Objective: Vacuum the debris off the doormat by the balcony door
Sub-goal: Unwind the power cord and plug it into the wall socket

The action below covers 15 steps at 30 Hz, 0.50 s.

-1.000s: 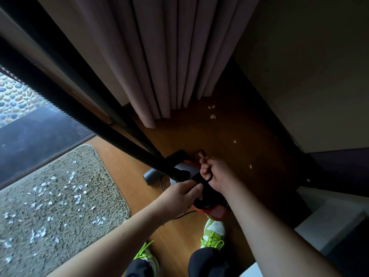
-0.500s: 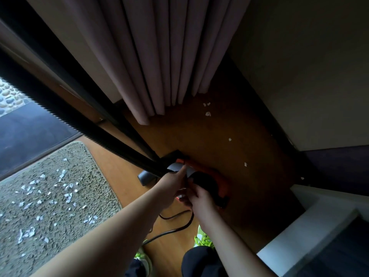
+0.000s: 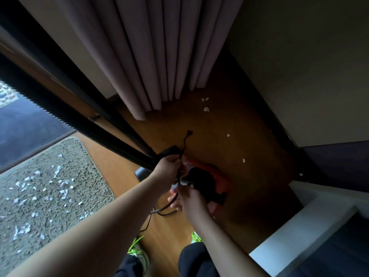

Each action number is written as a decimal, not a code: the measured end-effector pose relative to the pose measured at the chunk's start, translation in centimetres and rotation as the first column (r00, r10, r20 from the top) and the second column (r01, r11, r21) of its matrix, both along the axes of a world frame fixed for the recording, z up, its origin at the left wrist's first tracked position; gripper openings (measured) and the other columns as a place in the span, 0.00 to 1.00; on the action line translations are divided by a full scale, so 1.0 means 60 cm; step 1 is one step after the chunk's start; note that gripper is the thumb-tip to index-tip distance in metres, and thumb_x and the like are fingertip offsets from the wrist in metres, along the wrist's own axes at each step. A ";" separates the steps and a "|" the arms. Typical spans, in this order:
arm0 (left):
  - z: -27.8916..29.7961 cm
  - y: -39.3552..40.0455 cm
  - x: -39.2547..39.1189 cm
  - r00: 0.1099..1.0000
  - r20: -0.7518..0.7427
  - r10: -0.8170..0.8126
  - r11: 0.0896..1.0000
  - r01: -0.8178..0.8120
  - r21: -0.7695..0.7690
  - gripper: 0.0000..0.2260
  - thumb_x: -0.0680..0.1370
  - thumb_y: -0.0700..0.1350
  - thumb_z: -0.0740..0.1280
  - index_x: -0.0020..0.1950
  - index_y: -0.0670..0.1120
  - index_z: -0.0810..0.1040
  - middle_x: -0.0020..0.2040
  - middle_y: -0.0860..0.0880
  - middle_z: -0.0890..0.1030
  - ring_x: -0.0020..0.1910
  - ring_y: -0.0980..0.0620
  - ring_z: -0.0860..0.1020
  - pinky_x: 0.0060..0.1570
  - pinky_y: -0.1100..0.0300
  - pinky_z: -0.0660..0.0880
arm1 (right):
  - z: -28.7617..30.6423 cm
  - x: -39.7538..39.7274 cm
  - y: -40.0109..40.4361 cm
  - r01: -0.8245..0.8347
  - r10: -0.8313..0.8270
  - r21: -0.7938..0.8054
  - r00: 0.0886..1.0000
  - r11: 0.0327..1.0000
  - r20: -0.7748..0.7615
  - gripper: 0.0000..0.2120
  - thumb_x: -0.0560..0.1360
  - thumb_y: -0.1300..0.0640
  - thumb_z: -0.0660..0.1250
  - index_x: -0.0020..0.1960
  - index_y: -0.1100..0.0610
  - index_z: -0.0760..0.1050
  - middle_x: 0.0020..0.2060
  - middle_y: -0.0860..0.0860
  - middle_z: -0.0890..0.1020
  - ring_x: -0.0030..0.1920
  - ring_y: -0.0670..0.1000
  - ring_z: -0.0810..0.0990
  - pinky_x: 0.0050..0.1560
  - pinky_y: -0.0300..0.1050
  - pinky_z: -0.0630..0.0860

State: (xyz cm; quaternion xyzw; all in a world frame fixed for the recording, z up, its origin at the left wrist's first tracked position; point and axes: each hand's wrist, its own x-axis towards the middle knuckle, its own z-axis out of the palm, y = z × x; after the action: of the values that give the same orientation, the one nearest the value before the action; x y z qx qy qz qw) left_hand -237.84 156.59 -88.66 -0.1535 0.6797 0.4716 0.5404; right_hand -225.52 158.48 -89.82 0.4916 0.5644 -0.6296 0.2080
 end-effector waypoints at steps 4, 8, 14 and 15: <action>0.026 0.021 -0.019 0.999 -0.042 -0.004 0.999 0.006 0.047 0.14 0.84 0.37 0.51 0.55 0.41 0.76 0.35 0.47 0.74 0.29 0.53 0.70 0.27 0.61 0.63 | -0.001 0.006 0.016 0.109 -0.109 0.083 0.994 0.991 -0.009 0.10 0.82 0.51 0.56 0.53 0.50 0.76 0.48 0.48 0.82 0.47 0.45 0.81 0.44 0.36 0.75; 0.046 -0.003 -0.024 0.996 -0.083 -0.018 0.992 0.029 0.126 0.13 0.85 0.40 0.53 0.54 0.42 0.77 0.34 0.48 0.70 0.23 0.57 0.64 0.22 0.65 0.59 | 0.005 0.003 0.041 0.250 -0.249 0.035 0.968 0.968 -0.025 0.11 0.83 0.55 0.53 0.57 0.51 0.74 0.50 0.49 0.81 0.50 0.47 0.82 0.42 0.34 0.75; 0.056 -0.112 0.019 0.950 -0.196 -0.242 0.954 0.270 0.131 0.09 0.83 0.48 0.60 0.51 0.47 0.78 0.25 0.55 0.68 0.22 0.57 0.63 0.21 0.65 0.58 | 0.011 -0.003 -0.007 0.208 -0.210 -0.136 0.978 0.969 -0.003 0.13 0.83 0.59 0.53 0.54 0.49 0.76 0.51 0.50 0.81 0.46 0.48 0.81 0.43 0.38 0.73; 0.059 -0.133 0.029 0.928 -0.216 -0.305 0.936 0.334 0.112 0.08 0.83 0.48 0.60 0.49 0.49 0.78 0.24 0.55 0.70 0.21 0.58 0.64 0.22 0.65 0.60 | 0.016 -0.003 -0.022 0.173 -0.174 -0.169 0.985 0.970 0.010 0.13 0.83 0.60 0.53 0.55 0.50 0.75 0.52 0.51 0.81 0.44 0.46 0.80 0.40 0.36 0.73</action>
State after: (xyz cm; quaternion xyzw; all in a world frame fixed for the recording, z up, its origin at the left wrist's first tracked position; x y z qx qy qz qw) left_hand -236.13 148.63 -85.14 0.0464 0.7088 0.4386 0.5506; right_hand -225.69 157.15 -88.88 0.5181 0.4642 -0.6924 0.1917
